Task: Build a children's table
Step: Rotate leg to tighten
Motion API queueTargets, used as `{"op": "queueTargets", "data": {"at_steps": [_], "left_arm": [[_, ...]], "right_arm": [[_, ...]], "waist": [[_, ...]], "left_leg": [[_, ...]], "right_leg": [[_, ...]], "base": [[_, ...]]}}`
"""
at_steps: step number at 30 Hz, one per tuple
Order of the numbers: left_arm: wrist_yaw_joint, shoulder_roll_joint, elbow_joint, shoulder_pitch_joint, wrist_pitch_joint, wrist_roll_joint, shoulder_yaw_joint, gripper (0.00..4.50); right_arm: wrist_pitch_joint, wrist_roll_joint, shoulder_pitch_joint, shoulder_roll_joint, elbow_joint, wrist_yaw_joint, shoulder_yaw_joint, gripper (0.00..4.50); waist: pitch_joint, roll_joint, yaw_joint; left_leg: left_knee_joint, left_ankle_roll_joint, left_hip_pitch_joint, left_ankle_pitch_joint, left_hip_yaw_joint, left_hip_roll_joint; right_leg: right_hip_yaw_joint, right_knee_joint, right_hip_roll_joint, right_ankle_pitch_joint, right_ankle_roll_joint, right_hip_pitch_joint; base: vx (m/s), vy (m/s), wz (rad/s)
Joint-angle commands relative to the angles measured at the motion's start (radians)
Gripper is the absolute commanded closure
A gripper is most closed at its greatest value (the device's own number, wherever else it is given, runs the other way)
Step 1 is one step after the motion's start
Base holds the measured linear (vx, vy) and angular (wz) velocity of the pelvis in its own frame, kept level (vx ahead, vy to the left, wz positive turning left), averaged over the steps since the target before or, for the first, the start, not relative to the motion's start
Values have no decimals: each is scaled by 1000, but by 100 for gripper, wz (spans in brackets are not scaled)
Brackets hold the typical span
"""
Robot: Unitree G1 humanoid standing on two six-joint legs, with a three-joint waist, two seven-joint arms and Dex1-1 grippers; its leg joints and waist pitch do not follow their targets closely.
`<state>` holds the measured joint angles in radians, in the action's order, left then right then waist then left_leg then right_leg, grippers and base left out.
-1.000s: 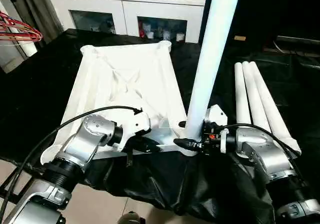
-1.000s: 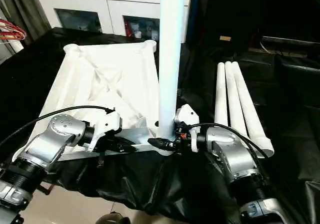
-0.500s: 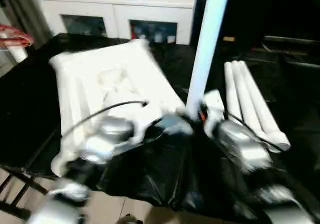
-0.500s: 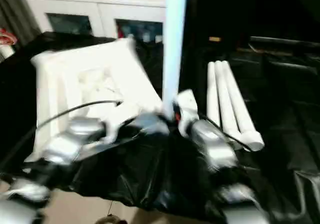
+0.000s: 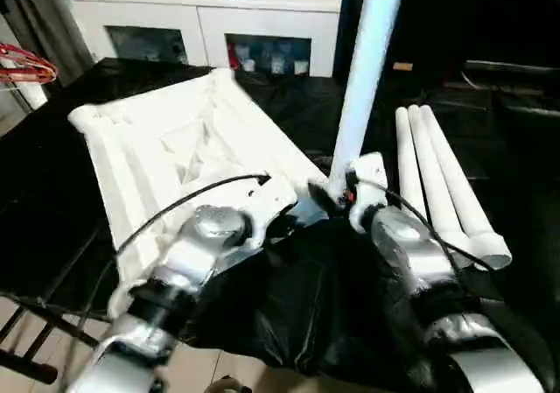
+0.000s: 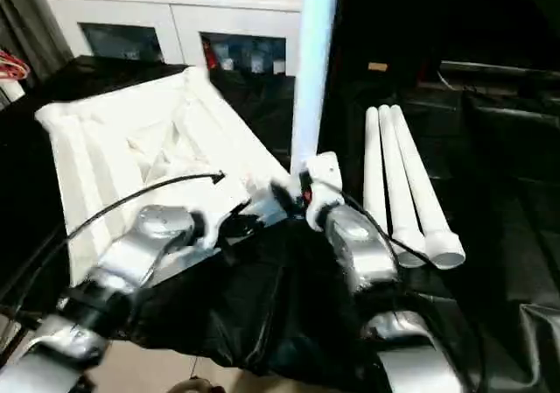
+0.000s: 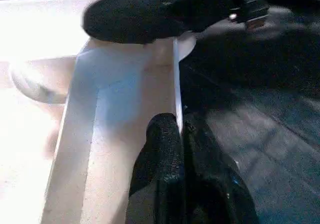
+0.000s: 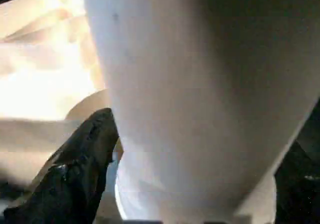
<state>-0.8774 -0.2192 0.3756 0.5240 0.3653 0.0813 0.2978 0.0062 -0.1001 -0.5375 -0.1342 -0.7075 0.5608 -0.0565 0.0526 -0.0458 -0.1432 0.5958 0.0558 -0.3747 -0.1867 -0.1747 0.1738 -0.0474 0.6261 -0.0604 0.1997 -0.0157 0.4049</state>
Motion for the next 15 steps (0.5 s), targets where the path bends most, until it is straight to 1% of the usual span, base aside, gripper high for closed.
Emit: {"op": "queueTargets", "data": {"at_steps": [1, 2, 3, 4, 5, 6, 7, 8, 9, 10, 11, 12, 13, 14, 15], "left_arm": [[-93, 3, -59, 4, -77, -65, 27, 450], [-119, -13, -60, 1, -80, -72, 26, 450], [-142, -27, -61, -1, -82, -78, 26, 450], [-161, -38, -62, -3, -85, -81, 26, 450], [-199, -59, -60, -4, -93, -88, 27, 450], [-207, -63, -59, -3, -93, -89, 27, 450], [-230, -76, -56, -3, -96, -93, 28, 450], [-256, -91, -50, -1, -106, -95, 31, 450], [-263, -94, -47, 0, -108, -96, 32, 450], [-276, -103, -39, 3, -114, -96, 34, 450], [-289, -111, -30, 7, -122, -96, 35, 450], [-320, -131, -9, 18, -142, -96, 39, 450], [-331, -137, -2, 22, -148, -96, 41, 450], [-334, -139, 0, 23, -150, -96, 41, 450], [-350, -146, 8, 27, -154, -98, 41, 450]], "right_arm": [[8, 5, 25, -20, 62, 138, -66, 72], [12, -5, 43, -49, 98, 194, -78, 72], [13, -12, 59, -75, 127, 244, -89, 72], [14, -17, 70, -95, 148, 280, -97, 72], [19, -30, 89, -132, 182, 348, -113, 72], [19, -32, 92, -140, 189, 361, -117, 72], [18, -37, 100, -159, 205, 396, -124, 72], [23, -46, 108, -179, 223, 433, -130, 72], [28, -49, 110, -183, 229, 444, -131, 72], [39, -56, 115, -194, 242, 469, -134, 72], [48, -62, 119, -203, 254, 491, -137, 72], [76, -77, 129, -224, 288, 541, -148, 72], [85, -82, 133, -230, 298, 556, -151, 72], [88, -84, 134, -231, 301, 560, -152, 89], [94, -89, 136, -236, 312, 576, -156, 89]], "waist": [[-67, 7, -2], [-65, 11, -4], [-68, 10, -8], [-68, 8, -8], [-68, 10, -13], [-67, 10, -14], [-68, 8, -14], [-68, 10, -16], [-69, 10, -18], [-69, 11, -19], [-68, 10, -20], [-68, 13, -24], [-68, 12, -26], [-68, 10, -30], [-69, 11, -30]], "left_leg": [[-67, -65, 4, -155, 22, 54], [-68, -69, 5, -162, 22, 54], [-65, -75, 8, -160, 20, 56], [-65, -76, 7, -156, 20, 58], [-64, -80, 7, -152, 20, 57], [-65, -80, 7, -150, 20, 57], [-63, -83, 5, -150, 19, 56], [-63, -88, 5, -153, 19, 58], [-62, -90, 5, -147, 20, 59], [-62, -91, 4, -145, 20, 59], [-62, -91, 3, -146, 20, 59], [-62, -91, 4, -154, 20, 60], [-61, -91, 4, -151, 20, 59], [-62, -90, 5, -153, 20, 61], [-62, -90, 6, -154, 20, 62]], "right_leg": [[46, -75, -89, 124, -207, -50], [46, -80, -87, 134, -201, -53], [46, -78, -87, 123, -205, -50], [47, -75, -87, 114, -209, -49], [46, -75, -87, 105, -213, -49], [45, -75, -85, 104, -215, -51], [46, -73, -86, 101, -218, -49], [45, -75, -87, 106, -220, -49], [45, -73, -88, 100, -226, -47], [44, -73, -87, 100, -228, -49], [44, -73, -88, 104, -229, -48], [44, -75, -88, 126, -223, -48], [44, -74, -87, 127, -222, -47], [43, -75, -88, 133, -221, -45], [44, -75, -89, 135, -220, -44]], "base": [[0, 0, 0], [0, 0, 0], [0, 0, 0], [0, 0, 0], [0, 0, 0], [0, 0, 0], [0, 0, 0], [0, 0, 0], [0, 0, 0], [0, 0, 0], [0, 0, 0], [0, 0, 0], [0, 0, 0], [0, 0, 0], [0, 0, 0]]}}
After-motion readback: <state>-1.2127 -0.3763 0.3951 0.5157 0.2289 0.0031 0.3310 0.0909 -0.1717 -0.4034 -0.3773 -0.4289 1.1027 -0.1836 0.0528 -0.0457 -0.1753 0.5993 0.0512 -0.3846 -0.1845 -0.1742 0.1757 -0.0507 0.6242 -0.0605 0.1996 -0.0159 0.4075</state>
